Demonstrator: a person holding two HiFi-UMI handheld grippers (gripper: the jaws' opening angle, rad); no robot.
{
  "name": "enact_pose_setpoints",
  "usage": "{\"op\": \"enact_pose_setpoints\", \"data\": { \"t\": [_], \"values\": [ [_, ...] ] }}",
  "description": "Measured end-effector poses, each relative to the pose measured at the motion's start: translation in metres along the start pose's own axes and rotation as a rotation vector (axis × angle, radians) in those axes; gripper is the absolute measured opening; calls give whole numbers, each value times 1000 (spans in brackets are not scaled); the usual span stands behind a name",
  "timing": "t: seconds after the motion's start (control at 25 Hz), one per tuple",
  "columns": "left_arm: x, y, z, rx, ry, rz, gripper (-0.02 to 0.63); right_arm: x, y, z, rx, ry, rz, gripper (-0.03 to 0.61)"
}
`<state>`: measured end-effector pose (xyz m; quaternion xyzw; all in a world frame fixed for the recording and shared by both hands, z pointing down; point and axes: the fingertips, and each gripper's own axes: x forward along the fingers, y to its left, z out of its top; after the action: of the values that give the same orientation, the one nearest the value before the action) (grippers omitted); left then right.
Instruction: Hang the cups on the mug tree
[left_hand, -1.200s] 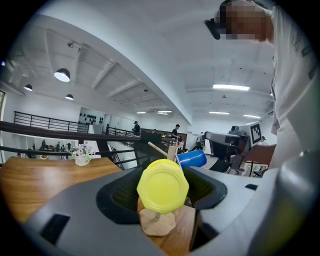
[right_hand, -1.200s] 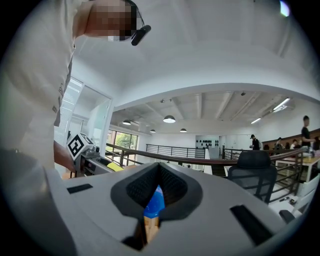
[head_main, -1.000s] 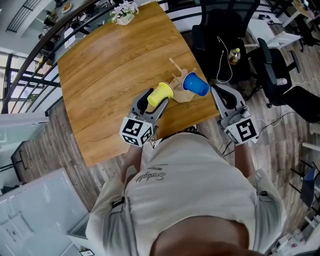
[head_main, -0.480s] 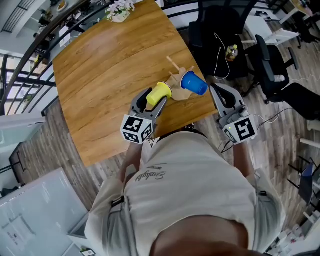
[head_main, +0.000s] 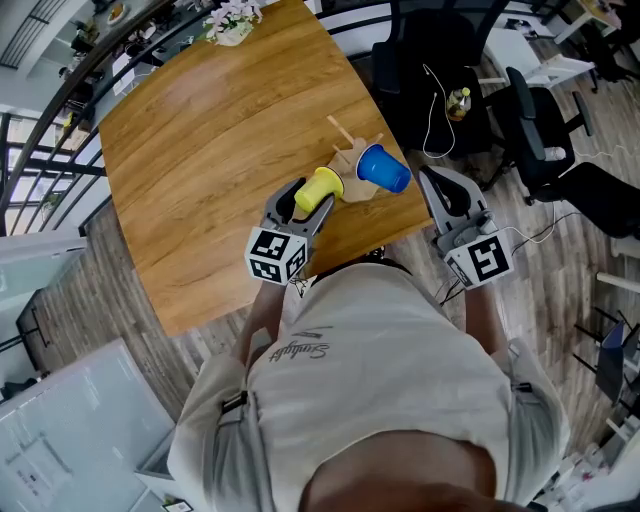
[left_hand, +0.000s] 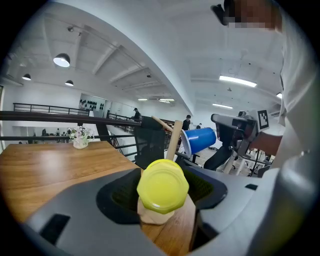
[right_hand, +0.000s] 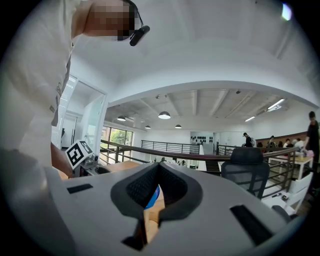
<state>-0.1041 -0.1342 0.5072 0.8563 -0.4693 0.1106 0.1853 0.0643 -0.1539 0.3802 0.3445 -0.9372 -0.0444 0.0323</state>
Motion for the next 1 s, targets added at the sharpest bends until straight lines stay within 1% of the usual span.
{"op": "enact_pose_setpoints", "data": {
  "t": [0.28, 0.44, 1.0],
  "values": [
    [12, -4, -2, 14, 21, -22, 273, -2, -5, -1, 1, 2, -13, -7],
    [18, -2, -5, 30, 32, -19, 273, -2, -6, -4, -1, 9, -14, -7],
    [38, -4, -15, 33, 43, -35, 273, -6, -12, -4, -5, 20, -28, -6]
  ]
}}
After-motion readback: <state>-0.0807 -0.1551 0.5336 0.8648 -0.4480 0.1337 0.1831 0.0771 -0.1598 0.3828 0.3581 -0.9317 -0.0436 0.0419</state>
